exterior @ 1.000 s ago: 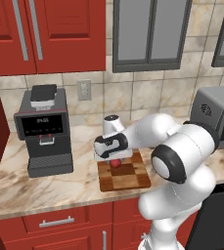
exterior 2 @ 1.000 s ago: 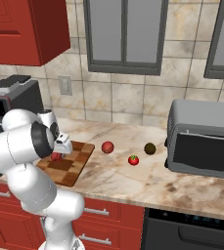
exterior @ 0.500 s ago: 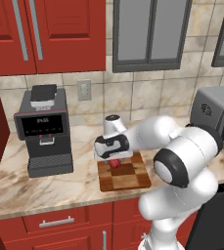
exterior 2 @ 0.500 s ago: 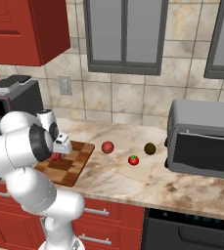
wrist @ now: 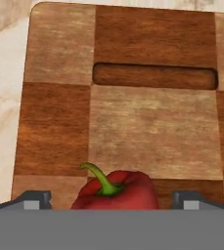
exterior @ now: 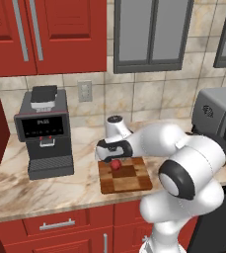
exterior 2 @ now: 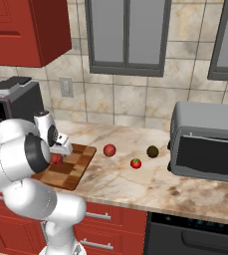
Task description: Place the avocado, onion, tomato, and bell pepper on the cutting board.
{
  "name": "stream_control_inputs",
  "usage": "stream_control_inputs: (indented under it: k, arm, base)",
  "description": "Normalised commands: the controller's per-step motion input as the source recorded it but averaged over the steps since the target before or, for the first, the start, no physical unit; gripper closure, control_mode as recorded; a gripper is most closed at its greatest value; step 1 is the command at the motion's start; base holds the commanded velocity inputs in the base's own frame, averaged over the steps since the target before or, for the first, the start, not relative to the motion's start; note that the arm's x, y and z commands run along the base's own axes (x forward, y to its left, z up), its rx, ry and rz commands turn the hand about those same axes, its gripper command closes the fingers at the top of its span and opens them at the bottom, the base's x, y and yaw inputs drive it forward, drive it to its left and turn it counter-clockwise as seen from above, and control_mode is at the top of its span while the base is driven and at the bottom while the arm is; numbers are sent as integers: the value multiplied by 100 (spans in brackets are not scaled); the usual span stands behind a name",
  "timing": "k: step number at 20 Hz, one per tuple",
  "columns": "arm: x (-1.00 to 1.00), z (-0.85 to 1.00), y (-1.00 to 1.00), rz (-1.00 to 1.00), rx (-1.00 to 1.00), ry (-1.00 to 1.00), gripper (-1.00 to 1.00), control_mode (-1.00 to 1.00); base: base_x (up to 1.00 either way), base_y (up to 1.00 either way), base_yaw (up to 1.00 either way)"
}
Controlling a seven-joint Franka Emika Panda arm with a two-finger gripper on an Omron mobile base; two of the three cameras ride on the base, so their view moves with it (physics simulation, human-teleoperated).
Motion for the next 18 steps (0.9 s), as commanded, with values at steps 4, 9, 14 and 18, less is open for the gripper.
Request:
stream_control_inputs:
  k: [4, 9, 14, 18]
  arm:
    - [0, 47, -3, 1, 1, -9, -100, -100]
    - [-14, 42, -22, 5, 0, -8, -100, -100]
    - [-32, 37, -36, 9, 0, -12, -100, -100]
    - [-34, 30, -38, 7, 0, -11, -100, -100]
  base:
    - [0, 0, 0]
    - [0, 0, 0]
    - [0, 0, 0]
    - [0, 0, 0]
